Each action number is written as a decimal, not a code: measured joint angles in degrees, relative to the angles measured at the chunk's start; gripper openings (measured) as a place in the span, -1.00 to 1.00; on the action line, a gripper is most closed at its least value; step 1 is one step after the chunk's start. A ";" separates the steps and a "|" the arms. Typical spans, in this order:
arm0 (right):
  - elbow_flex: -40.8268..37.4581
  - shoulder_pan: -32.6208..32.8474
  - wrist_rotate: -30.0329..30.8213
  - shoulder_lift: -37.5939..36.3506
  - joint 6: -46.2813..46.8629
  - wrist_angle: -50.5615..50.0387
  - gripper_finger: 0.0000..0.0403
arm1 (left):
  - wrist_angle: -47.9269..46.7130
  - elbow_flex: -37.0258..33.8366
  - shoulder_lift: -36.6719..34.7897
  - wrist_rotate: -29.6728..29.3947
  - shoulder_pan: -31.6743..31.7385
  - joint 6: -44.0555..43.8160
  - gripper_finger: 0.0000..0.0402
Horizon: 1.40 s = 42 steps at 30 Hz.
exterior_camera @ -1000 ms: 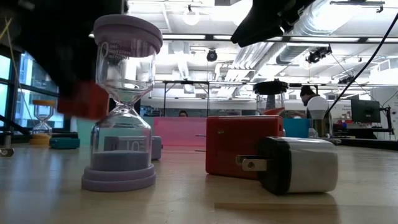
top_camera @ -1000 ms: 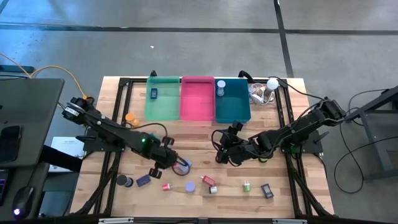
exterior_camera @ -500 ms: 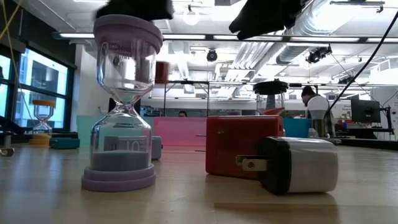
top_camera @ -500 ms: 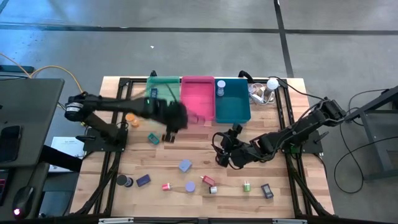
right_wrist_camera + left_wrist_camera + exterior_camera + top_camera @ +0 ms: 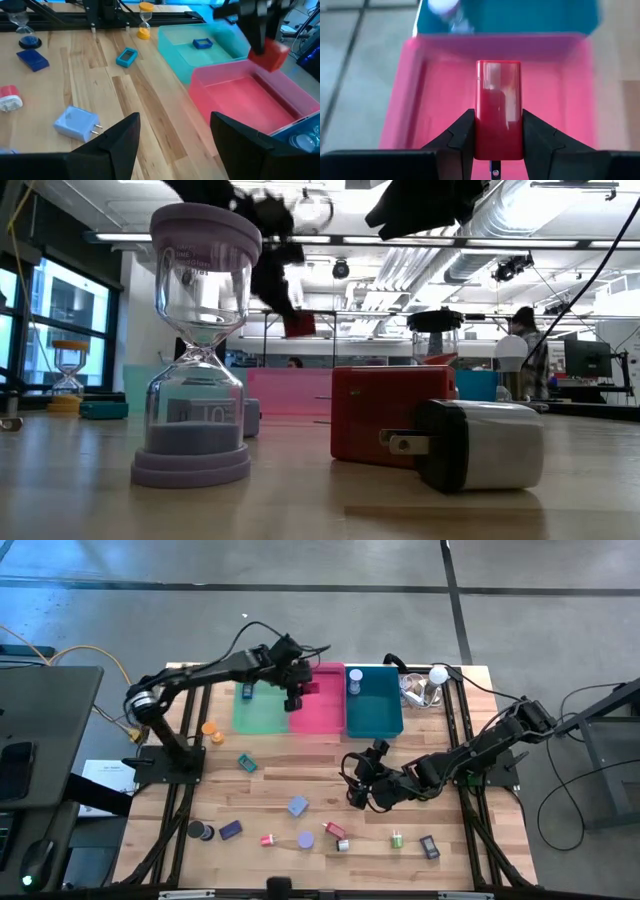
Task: Pick & Place Office items
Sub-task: Put the big red adapter into the red bin
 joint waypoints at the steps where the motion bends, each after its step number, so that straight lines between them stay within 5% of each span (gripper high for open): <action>1: 0.00 0.00 0.01 0.00 -0.13 0.02 0.15 | -0.28 0.40 1.52 0.97 0.90 0.00 -0.44; 14: 0.00 -1.88 -0.18 0.00 -0.79 -0.11 0.15 | -0.79 9.76 14.77 2.82 6.06 -0.55 -0.44; 42: -4.31 -0.92 -1.85 0.01 -2.25 6.51 0.15 | -0.46 9.78 20.98 5.06 10.01 -5.65 -0.44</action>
